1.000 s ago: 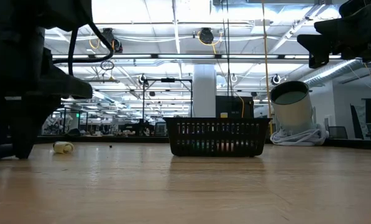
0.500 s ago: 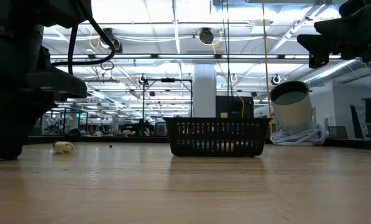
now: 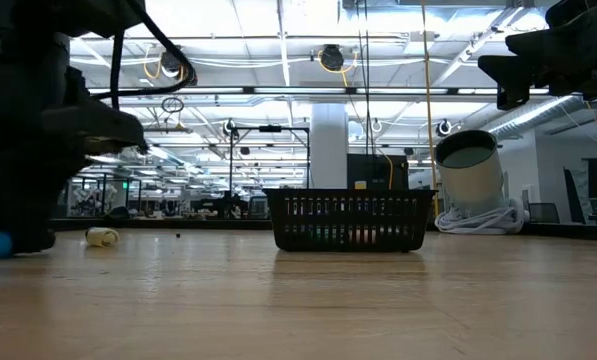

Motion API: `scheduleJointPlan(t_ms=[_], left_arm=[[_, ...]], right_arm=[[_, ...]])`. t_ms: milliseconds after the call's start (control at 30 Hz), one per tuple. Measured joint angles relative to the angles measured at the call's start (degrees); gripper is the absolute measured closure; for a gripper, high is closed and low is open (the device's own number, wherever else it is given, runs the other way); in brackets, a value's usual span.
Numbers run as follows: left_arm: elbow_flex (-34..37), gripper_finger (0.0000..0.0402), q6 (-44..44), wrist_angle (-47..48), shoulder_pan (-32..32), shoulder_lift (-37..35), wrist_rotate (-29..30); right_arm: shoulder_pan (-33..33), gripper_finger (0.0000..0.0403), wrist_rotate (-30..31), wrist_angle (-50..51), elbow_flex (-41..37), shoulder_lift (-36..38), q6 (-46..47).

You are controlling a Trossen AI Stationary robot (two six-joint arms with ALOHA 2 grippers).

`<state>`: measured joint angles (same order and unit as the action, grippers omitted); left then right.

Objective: Pick & Place Nail Polish
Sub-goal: Put the blue nail polish into the black bin

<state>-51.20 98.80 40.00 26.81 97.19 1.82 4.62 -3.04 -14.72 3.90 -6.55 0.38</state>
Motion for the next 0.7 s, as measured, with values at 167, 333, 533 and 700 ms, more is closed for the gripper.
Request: scheduleJointPlan(t_ms=[167, 333, 533, 700], left_arm=[[-0.2, 0.0368, -2.5, 0.4, 0.0, -2.4, 7.0], [-2.6, 0.0368, -8.0, -0.3, 0.0, -7.1, 17.9], [-3.3, 0.0368, -21.7, -8.1, -0.2, -11.1, 34.8], [-3.3, 0.0368, -38.8, -21.9, -3.0, -11.2, 39.9]], right_arm=[[0.0, 0.0211, 0.0, 0.0, 0.0, 0.0, 0.0], [0.0, 0.0211, 0.0, 0.0, 0.0, 0.0, 0.0], [0.0, 0.0211, 0.0, 0.0, 0.0, 0.0, 0.0], [0.0, 0.0211, 0.0, 0.0, 0.0, 0.0, 0.0]])
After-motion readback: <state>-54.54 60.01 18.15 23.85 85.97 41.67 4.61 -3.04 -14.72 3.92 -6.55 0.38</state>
